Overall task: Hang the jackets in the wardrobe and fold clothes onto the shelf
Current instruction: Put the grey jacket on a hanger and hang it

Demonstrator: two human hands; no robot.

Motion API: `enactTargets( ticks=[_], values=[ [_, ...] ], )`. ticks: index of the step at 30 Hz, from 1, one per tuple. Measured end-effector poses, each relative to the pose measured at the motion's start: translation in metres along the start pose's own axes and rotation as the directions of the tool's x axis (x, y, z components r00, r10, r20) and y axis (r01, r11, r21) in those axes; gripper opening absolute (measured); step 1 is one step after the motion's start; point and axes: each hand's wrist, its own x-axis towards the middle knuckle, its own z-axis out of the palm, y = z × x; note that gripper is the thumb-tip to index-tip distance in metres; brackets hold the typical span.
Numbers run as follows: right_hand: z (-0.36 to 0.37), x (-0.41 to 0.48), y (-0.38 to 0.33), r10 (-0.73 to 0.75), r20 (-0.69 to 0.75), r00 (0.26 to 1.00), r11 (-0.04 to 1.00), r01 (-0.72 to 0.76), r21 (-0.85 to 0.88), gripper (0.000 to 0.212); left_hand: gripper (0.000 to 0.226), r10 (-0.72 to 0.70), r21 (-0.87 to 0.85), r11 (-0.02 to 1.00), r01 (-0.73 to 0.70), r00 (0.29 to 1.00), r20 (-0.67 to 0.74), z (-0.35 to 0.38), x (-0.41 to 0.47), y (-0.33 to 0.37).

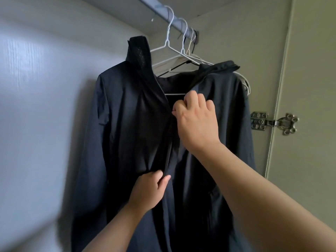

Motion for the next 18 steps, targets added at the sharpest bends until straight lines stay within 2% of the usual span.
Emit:
enactTargets(
  ticks=[3,5,9,11,13,15,18],
  values=[
    [0.004,-0.002,-0.005,0.031,-0.01,0.999,0.999,-0.03,0.025,0.004,0.056,-0.047,0.072,0.996,0.045,0.999,0.016,-0.006,0.005,0.003],
    [0.007,-0.004,-0.005,0.056,-0.029,0.998,0.997,-0.054,0.054,0.008,0.053,-0.088,0.041,0.995,0.088,0.996,-0.015,-0.015,0.017,0.014],
    [0.011,-0.001,-0.002,0.021,-0.015,1.0,0.998,-0.02,0.063,0.008,0.051,-0.009,-0.059,0.998,-0.003,0.981,-0.194,-0.052,0.063,0.047],
    [0.014,0.001,-0.002,0.001,-0.003,1.0,0.997,0.0,0.071,0.011,0.05,0.05,-0.033,0.998,-0.06,0.967,-0.249,-0.07,0.087,0.061],
    [0.015,0.004,-0.001,-0.007,0.001,1.0,0.997,0.007,0.078,0.009,0.042,0.101,0.056,0.994,-0.091,0.968,-0.229,-0.083,0.103,0.071],
    [0.015,0.006,-0.001,-0.014,0.012,1.0,0.995,0.013,0.095,0.006,0.032,0.09,0.098,0.992,-0.075,0.984,-0.154,-0.087,0.112,0.073],
    [0.017,0.005,0.001,-0.023,0.014,1.0,0.994,0.021,0.11,0.013,0.035,0.103,0.13,0.987,-0.09,0.99,-0.099,-0.083,0.116,0.068]
  ],
)
